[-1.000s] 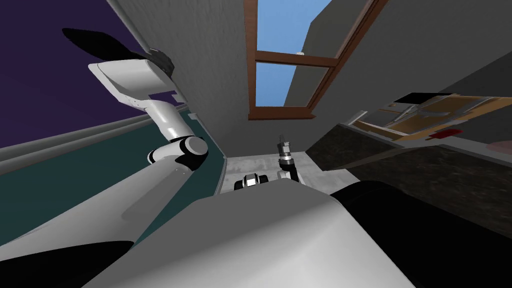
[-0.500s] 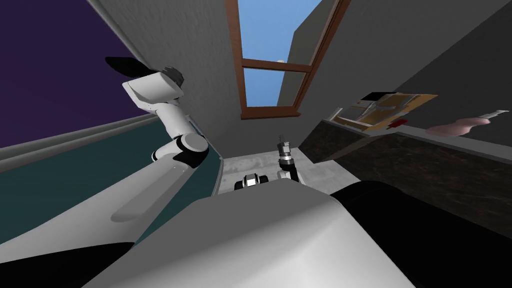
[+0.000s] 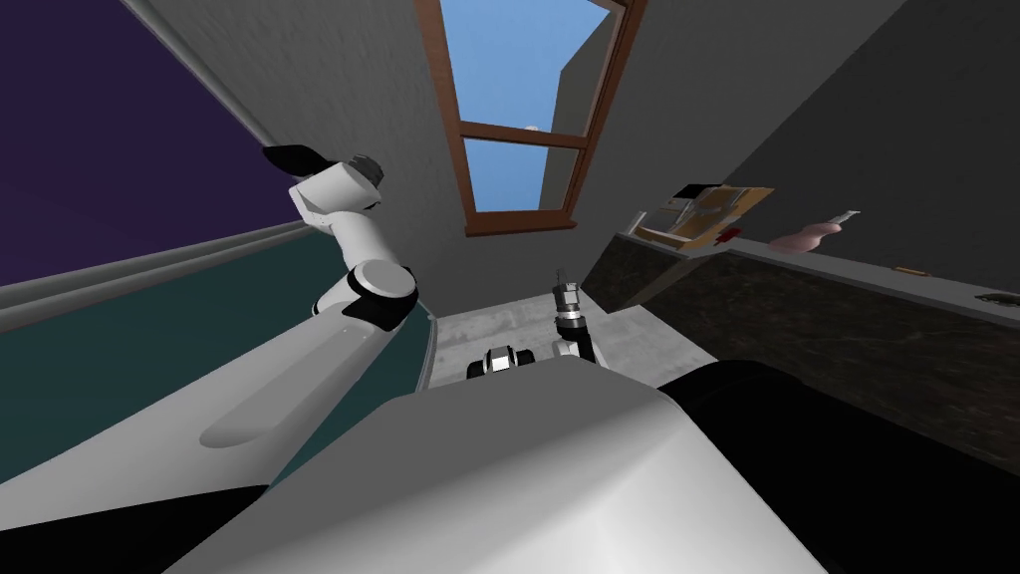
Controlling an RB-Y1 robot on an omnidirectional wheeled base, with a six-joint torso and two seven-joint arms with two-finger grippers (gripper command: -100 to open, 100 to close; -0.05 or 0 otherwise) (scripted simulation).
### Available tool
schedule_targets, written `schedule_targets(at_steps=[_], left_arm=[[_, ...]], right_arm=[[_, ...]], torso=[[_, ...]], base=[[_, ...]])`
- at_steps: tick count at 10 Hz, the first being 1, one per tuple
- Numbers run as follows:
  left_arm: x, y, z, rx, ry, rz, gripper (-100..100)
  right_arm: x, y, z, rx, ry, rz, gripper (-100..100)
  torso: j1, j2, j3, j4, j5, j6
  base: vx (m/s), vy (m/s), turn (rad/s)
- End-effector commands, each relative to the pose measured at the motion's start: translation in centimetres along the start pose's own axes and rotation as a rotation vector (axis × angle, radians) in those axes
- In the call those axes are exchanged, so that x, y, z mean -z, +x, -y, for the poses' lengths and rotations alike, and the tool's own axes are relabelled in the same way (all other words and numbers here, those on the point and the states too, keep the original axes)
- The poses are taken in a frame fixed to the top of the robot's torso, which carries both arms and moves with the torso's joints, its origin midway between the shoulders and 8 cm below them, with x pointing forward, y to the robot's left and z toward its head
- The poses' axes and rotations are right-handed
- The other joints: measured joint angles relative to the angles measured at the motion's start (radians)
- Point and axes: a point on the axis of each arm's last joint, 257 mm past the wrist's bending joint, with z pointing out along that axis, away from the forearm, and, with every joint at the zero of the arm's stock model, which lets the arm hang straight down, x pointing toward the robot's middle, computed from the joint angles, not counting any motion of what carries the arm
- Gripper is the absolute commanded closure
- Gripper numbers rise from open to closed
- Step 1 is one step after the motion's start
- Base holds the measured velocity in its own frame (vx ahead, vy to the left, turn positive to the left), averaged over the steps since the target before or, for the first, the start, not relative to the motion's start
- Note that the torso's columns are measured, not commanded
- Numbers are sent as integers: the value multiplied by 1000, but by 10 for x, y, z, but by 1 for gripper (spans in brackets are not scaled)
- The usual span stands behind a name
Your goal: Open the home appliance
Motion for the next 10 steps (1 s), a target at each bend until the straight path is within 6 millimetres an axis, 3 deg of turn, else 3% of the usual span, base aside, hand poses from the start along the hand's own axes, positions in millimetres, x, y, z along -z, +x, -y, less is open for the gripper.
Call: schedule_targets(at_steps=[1, 10], left_arm=[[0, -7, 0, -3, -2, 3, -100], [1, -32, -3, -12, -9, 9, -100]], right_arm=[[0, 0, 0, 0, 0, 0, 0], [0, 0, 0, 0, 0, 0, 0]], torso=[[3, -1, 0, 0, 0, 0], [-2, 8, 5, 2, -1, 0]], base=[[91, 150, 2], [97, 190, 5]])
